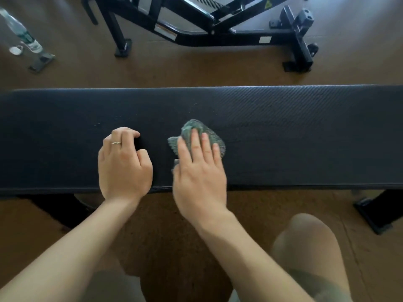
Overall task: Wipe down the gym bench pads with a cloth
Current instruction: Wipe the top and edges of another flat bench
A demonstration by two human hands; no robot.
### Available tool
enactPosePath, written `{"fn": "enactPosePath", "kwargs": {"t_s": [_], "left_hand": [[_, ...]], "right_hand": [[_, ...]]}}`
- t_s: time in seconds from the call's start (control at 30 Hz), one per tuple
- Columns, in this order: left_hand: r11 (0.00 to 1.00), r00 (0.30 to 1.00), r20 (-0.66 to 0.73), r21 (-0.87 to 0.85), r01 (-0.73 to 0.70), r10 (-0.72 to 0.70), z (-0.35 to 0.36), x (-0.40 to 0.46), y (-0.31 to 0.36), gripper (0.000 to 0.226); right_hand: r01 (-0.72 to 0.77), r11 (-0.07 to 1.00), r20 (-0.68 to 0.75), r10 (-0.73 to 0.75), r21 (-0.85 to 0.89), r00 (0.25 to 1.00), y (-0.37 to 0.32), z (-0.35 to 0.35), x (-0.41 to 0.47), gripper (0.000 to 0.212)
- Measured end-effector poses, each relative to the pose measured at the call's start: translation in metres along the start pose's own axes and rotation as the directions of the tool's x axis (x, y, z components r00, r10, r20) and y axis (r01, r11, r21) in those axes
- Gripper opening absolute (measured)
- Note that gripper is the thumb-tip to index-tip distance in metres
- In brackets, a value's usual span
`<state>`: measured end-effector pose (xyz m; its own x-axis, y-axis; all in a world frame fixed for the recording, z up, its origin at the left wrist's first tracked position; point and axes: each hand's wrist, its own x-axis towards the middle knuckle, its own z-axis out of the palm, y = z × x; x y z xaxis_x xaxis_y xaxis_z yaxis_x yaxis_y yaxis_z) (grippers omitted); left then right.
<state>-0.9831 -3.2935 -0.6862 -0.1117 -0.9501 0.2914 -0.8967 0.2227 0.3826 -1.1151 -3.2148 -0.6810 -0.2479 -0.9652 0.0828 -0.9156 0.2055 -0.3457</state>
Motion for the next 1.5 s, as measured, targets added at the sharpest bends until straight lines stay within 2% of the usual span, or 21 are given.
{"fn": "enactPosePath", "kwargs": {"t_s": [0.07, 0.17, 0.23, 0.33, 0.4, 0.43, 0.47, 0.53, 0.63, 0.77, 0.8, 0.87, 0.93, 1.0, 1.03, 1.07, 1.13, 1.23, 1.37, 1.43, 1.5], "left_hand": [[1.0, 1.0, 0.016, -0.005, -0.026, 0.026, 0.0, 0.001, -0.003, 0.03], [0.998, 0.994, 0.088, -0.016, -0.056, 0.057, -0.003, 0.002, -0.01, 0.031], [0.994, 0.982, 0.152, -0.006, -0.111, 0.111, -0.006, 0.005, -0.014, 0.032], [0.93, 0.915, 0.277, 0.138, -0.34, 0.293, -0.015, 0.016, -0.03, 0.041], [0.89, 0.861, 0.349, 0.134, -0.436, 0.369, -0.021, 0.027, -0.044, 0.045], [0.888, 0.849, 0.361, 0.102, -0.448, 0.387, -0.023, 0.031, -0.051, 0.045], [0.895, 0.845, 0.362, 0.062, -0.442, 0.393, -0.025, 0.033, -0.055, 0.044], [0.904, 0.848, 0.349, -0.001, -0.427, 0.4, -0.026, 0.032, -0.059, 0.044], [0.896, 0.839, 0.341, -0.022, -0.443, 0.423, -0.027, 0.029, -0.06, 0.045], [0.897, 0.828, 0.366, -0.049, -0.439, 0.425, -0.032, 0.031, -0.062, 0.044], [0.897, 0.826, 0.369, -0.053, -0.439, 0.426, -0.033, 0.031, -0.062, 0.044], [0.9, 0.824, 0.376, -0.067, -0.431, 0.423, -0.032, 0.031, -0.063, 0.044], [0.897, 0.821, 0.378, -0.064, -0.438, 0.428, -0.031, 0.031, -0.064, 0.044], [0.896, 0.821, 0.376, -0.063, -0.44, 0.43, -0.029, 0.032, -0.064, 0.044], [0.896, 0.82, 0.378, -0.065, -0.439, 0.429, -0.029, 0.032, -0.064, 0.044], [0.895, 0.82, 0.377, -0.065, -0.441, 0.431, -0.029, 0.032, -0.064, 0.044], [0.891, 0.822, 0.362, -0.061, -0.45, 0.44, -0.029, 0.033, -0.064, 0.044], [0.882, 0.818, 0.355, -0.048, -0.468, 0.453, -0.031, 0.032, -0.063, 0.045], [0.884, 0.816, 0.357, -0.069, -0.463, 0.455, -0.031, 0.032, -0.067, 0.047], [0.886, 0.819, 0.353, -0.083, -0.455, 0.454, -0.031, 0.032, -0.067, 0.046], [0.895, 0.827, 0.351, -0.098, -0.434, 0.439, -0.029, 0.032, -0.066, 0.046]], "right_hand": [[0.039, 0.999, -0.013, -0.039, 0.006, 0.999, -0.015, 0.005, -0.003, 0.053], [0.063, 0.995, -0.018, -0.064, -0.076, 0.998, 0.009, -0.004, -0.008, 0.05], [-0.094, 0.988, -0.086, 0.084, -0.125, 0.993, 0.047, -0.018, -0.011, 0.052], [-0.443, 0.893, -0.139, 0.431, -0.075, 0.892, 0.088, -0.037, -0.013, 0.051], [-0.586, 0.808, -0.155, 0.574, -0.052, 0.804, 0.072, -0.031, -0.007, 0.051], [-0.608, 0.793, -0.173, 0.594, -0.042, 0.786, 0.052, -0.024, -0.002, 0.052], [-0.589, 0.808, -0.197, 0.572, -0.036, 0.796, 0.029, -0.015, 0.001, 0.053], [-0.45, 0.892, -0.198, 0.434, -0.043, 0.879, -0.02, 0.004, 0.005, 0.055], [-0.232, 0.971, -0.068, 0.228, -0.051, 0.971, -0.069, 0.022, -0.002, 0.05], [-0.025, 0.99, 0.053, 0.032, -0.14, 0.998, -0.053, 0.009, -0.02, 0.05], [-0.057, 0.983, 0.042, 0.065, -0.175, 0.997, -0.037, 0.002, -0.023, 0.05], [-0.295, 0.942, -0.081, 0.286, -0.161, 0.955, 0.003, -0.014, -0.023, 0.05], [-0.561, 0.823, -0.147, 0.546, -0.089, 0.825, 0.031, -0.025, -0.019, 0.05], [-0.69, 0.723, -0.167, 0.675, -0.047, 0.719, 0.027, -0.02, -0.006, 0.052], [-0.705, 0.708, -0.186, 0.69, -0.028, 0.7, 0.013, -0.013, 0.001, 0.053], [-0.688, 0.726, -0.209, 0.669, -0.023, 0.713, -0.007, -0.003, 0.007, 0.053], [-0.552, 0.833, -0.212, 0.533, -0.04, 0.819, -0.055, 0.02, 0.01, 0.051], [-0.313, 0.948, -0.098, 0.308, -0.047, 0.946, -0.101, 0.036, -0.003, 0.049], [-0.069, 0.986, 0.048, 0.077, -0.15, 0.996, -0.063, 0.009, -0.018, 0.054], [-0.177, 0.966, -0.003, 0.18, -0.187, 0.984, -0.021, -0.009, -0.016, 0.051], [-0.39, 0.911, -0.095, 0.381, -0.13, 0.92, 0.02, -0.024, -0.004, 0.05]]}}
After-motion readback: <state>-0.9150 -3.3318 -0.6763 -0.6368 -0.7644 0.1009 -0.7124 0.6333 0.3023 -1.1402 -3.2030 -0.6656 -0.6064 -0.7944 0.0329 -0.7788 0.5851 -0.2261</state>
